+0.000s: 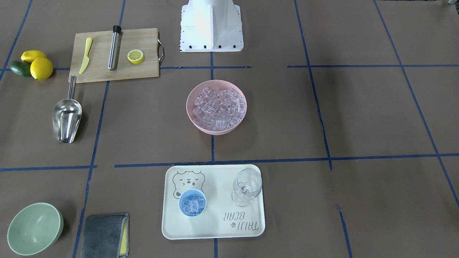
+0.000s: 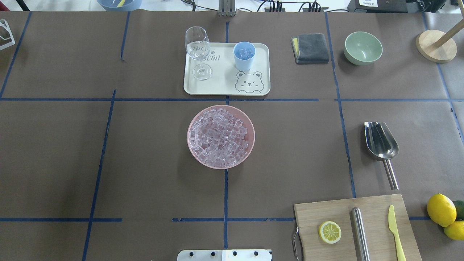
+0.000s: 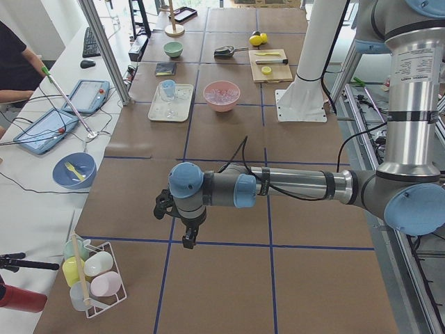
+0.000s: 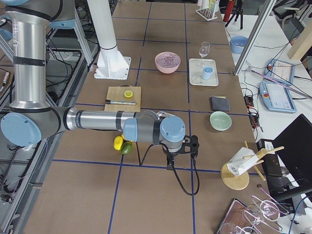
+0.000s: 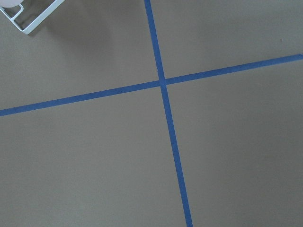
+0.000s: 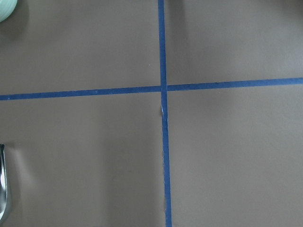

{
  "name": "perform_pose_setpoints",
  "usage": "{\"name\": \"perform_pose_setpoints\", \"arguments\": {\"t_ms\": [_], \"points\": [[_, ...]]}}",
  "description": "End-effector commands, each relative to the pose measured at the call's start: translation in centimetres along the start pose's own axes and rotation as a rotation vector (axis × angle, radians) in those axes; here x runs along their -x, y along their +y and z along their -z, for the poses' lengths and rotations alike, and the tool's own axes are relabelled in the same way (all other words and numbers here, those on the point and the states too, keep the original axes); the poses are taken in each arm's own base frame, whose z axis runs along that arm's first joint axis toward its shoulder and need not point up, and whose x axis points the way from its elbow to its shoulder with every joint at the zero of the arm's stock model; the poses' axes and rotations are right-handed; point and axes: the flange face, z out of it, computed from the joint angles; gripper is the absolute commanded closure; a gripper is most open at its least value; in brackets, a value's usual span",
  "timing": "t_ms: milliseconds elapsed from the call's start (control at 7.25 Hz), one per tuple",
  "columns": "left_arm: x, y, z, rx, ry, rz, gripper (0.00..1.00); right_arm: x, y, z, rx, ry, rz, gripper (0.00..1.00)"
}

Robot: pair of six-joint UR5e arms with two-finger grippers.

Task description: Put ice in cup with scoop

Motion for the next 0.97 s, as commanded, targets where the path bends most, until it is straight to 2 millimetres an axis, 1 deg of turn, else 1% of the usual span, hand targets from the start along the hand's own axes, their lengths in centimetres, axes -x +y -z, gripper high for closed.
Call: {"name": "perform_pose_setpoints", "arguments": {"t_ms": [0,276,828], "points": [[-0.42,-0.64,0.47,-0.015,0.001,0.078,0.0,-0.01,-0.03,0.0,-0.004,0.003,0.006,0.0],[-0.45,-0.8,0.52,-0.051,-0.003,0.04,0.0,0.07,-0.05,0.05,-0.006,0.002,0.009,0.0],[-0.47,-0.98,0.57,-0.056,-0.003,0.035,0.0,0.11,-0.08,0.08,-0.009,0.002,0.011,0.0]]}}
